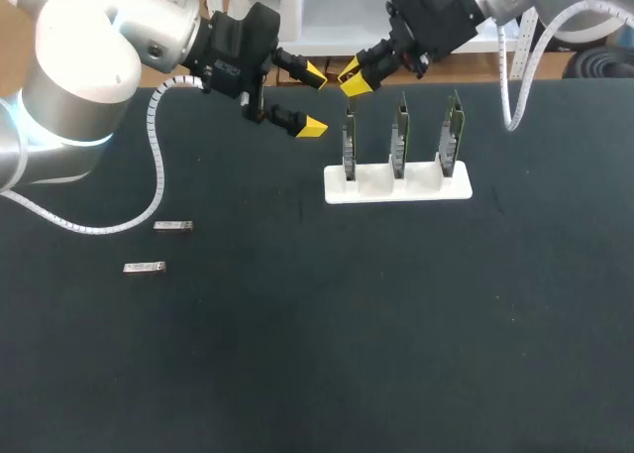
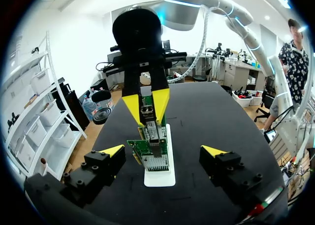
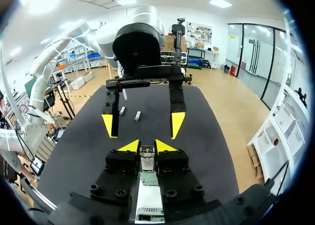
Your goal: Pick up the optical module with the left hand, and insert it into the network port with the right hand.
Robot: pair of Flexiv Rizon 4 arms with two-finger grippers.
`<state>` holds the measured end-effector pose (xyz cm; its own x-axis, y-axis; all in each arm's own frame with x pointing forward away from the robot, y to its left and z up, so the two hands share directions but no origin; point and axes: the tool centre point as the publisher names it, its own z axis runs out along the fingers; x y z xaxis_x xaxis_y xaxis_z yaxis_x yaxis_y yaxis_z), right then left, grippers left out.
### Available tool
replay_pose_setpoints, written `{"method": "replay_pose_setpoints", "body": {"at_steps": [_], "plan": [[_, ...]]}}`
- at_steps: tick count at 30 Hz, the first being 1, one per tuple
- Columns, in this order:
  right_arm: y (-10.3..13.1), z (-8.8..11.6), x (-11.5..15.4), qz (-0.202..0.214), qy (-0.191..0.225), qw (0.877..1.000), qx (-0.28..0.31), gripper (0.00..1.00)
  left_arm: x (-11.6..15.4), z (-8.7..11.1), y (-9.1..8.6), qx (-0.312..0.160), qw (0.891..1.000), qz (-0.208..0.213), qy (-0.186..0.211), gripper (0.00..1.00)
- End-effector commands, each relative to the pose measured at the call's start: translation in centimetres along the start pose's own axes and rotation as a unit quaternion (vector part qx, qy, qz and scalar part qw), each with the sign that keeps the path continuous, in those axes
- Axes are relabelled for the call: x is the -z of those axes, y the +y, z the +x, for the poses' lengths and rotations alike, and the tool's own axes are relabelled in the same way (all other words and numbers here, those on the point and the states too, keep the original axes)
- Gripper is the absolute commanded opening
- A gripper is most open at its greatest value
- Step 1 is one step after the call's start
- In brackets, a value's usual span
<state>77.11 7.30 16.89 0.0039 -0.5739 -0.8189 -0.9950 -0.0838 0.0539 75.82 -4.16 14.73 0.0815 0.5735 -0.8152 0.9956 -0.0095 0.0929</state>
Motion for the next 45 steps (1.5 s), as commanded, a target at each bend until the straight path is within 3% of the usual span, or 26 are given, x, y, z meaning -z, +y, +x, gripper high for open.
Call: {"method": "replay_pose_setpoints", "body": {"at_steps": [1, 45], "plan": [[-0.3, -0.1, -0.1, -0.001, -0.001, 1.000, 0.002, 0.00, 0.0, -0.1, 0.1, 0.001, 1.000, 0.001, 0.003, 1.00], [-0.2, 1.7, -1.1, -0.012, -0.003, 1.000, -0.027, 0.00, 0.0, -0.1, 0.1, 0.001, 1.000, 0.001, 0.003, 1.00]]}}
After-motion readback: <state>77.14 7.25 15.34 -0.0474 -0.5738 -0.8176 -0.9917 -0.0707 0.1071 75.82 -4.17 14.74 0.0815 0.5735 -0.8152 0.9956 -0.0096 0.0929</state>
